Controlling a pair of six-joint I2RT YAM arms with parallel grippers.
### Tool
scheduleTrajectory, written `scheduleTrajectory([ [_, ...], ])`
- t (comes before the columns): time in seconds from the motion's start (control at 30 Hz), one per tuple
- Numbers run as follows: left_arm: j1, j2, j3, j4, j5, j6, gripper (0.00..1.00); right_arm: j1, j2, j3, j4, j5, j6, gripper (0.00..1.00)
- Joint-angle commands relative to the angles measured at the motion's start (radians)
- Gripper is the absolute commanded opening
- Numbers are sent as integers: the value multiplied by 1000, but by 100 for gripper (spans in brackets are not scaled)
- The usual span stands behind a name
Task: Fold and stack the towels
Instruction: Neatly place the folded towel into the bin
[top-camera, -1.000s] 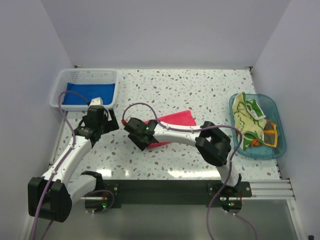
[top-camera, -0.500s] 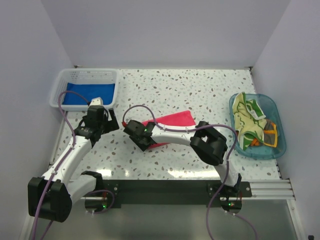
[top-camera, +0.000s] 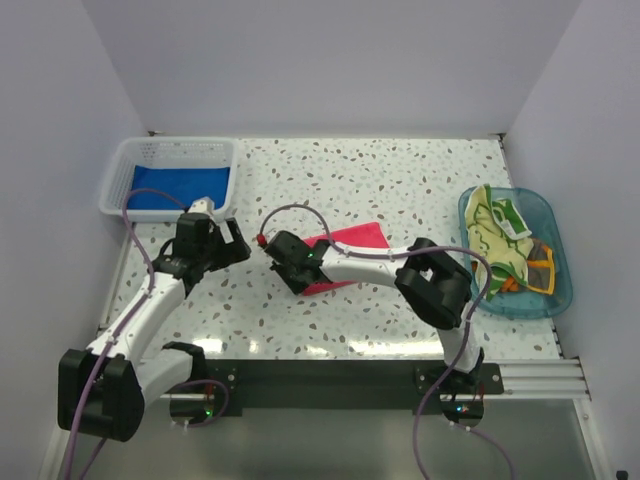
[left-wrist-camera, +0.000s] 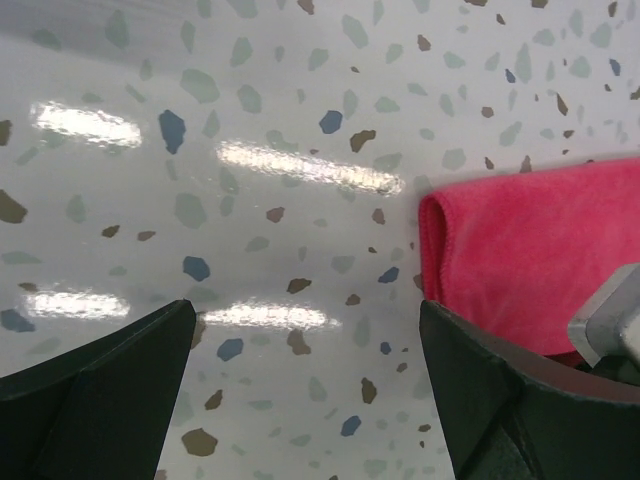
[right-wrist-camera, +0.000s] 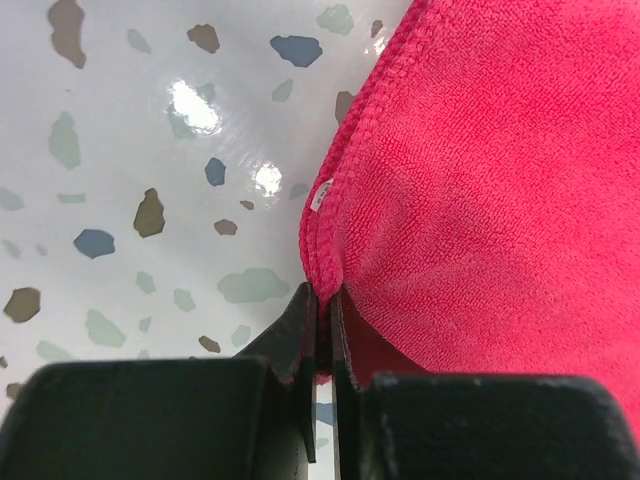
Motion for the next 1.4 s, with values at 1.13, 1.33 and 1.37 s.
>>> scheduleTrajectory([
  [1.13,-311,438,-116,506,133,-500,83,-132,-243,-383,586,-349,276,0],
  [1.33,-322,462,-139,534,91,-527,61,-134,-246,-392,594,-352,281,0],
  [1.37,-323,462,-143,545,91,-535,58,-134,-246,-393,597,-351,281,0],
])
